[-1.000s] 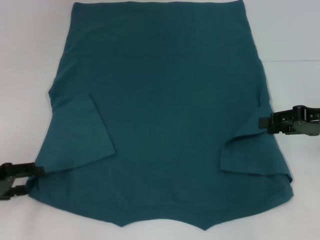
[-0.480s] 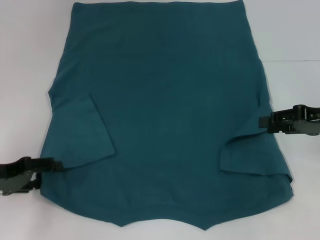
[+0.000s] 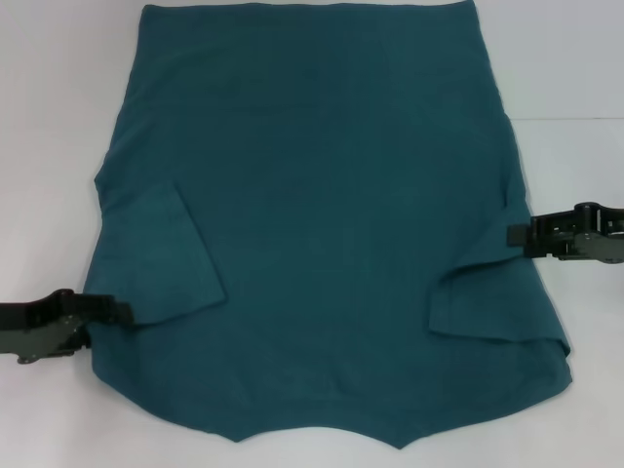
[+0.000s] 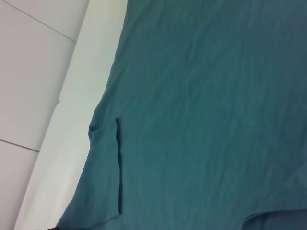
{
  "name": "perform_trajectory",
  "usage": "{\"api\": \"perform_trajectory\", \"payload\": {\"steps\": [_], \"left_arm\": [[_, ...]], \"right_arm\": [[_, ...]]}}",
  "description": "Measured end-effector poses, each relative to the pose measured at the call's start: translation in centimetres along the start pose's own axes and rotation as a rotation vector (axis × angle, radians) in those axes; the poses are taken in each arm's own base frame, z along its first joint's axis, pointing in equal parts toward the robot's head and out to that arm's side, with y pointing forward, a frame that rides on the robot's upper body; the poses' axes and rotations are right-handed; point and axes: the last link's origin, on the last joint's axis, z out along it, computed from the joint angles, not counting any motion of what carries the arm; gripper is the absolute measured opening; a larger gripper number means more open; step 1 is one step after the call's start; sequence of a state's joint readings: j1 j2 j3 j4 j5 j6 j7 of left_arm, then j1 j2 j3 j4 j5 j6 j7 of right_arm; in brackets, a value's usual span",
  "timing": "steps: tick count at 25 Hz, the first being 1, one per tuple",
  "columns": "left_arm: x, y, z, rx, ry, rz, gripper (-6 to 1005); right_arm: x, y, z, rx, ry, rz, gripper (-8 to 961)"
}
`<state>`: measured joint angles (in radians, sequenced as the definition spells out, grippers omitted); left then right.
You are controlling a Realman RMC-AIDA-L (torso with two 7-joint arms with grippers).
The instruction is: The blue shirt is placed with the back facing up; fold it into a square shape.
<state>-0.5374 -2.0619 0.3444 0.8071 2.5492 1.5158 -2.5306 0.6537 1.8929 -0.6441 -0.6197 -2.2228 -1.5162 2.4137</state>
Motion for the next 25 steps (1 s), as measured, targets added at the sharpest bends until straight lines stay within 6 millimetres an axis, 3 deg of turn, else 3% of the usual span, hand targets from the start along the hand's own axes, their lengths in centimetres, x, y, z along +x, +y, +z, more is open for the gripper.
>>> {"api": "perform_trajectory", "payload": {"steps": [7,12,18,25], "left_arm": [[0.1,0.0,-0.1,0.002,0.003,0.014,515],[0.2,0.1,-0.2,-0.002,0.003,0.037,273],[0.2,0.2,-0.2,-0.01,0.002,0.05,53],[0.4,0.2,-0.4,-0.018,0.014,0.054,26]], "right_arm": [[0.5,-0.5,-0.5,0.006,0.003,0.012,479],[0.8,-0.6,-0.7,0.005,0.012,0.012,479],[1.6,-0.6,-1.3,-0.018,0.059,-0.007,480],[3.4,-2.1,-3.2,0.064,0.177,0.002,481]]}}
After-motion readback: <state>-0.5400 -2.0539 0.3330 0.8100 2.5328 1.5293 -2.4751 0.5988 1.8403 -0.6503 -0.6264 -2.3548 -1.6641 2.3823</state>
